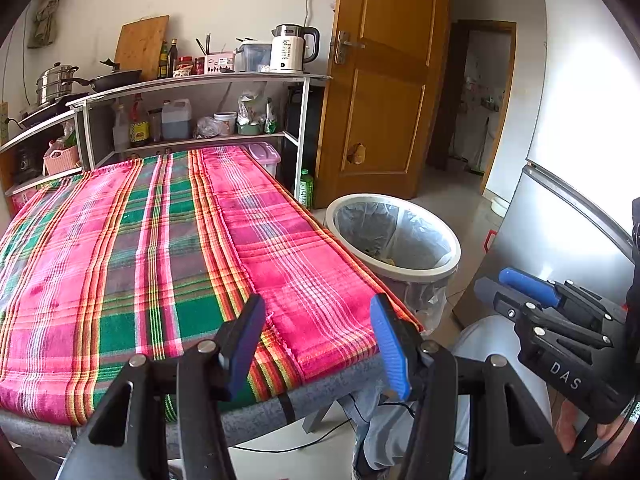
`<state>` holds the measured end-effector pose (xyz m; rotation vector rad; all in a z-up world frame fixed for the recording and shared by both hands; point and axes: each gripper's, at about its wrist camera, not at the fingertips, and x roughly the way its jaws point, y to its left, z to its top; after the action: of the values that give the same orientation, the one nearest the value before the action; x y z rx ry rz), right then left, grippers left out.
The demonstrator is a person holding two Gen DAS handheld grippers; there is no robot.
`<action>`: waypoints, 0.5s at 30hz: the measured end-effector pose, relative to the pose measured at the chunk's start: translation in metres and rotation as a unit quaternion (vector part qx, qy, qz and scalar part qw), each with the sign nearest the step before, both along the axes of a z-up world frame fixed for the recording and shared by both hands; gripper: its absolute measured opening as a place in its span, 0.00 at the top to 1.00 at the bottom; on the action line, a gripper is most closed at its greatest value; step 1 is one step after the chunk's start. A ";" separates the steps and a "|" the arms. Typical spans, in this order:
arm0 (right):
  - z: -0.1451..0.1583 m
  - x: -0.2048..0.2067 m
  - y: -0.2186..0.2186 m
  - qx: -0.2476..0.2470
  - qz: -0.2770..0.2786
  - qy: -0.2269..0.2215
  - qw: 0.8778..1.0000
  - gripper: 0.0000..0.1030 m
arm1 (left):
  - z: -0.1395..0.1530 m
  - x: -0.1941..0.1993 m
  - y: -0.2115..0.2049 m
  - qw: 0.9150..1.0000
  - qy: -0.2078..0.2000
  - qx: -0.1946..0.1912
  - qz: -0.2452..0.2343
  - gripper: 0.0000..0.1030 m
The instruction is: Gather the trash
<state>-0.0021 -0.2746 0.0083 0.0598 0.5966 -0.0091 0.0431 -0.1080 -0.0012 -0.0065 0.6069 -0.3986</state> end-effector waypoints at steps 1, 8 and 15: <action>0.000 0.000 0.000 0.000 0.000 0.001 1.000 0.64 | 0.000 0.000 0.000 1.000 0.000 0.001 0.000 0.45; -0.001 0.001 0.000 0.000 0.001 0.002 1.000 0.64 | 0.000 -0.001 -0.001 1.000 0.001 0.000 -0.002 0.45; -0.001 0.001 0.000 0.000 0.000 0.003 1.000 0.64 | 0.001 -0.001 -0.001 1.000 0.002 0.000 -0.002 0.45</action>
<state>-0.0009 -0.2746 0.0070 0.0597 0.6026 -0.0091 0.0424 -0.1091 -0.0003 -0.0059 0.6110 -0.4026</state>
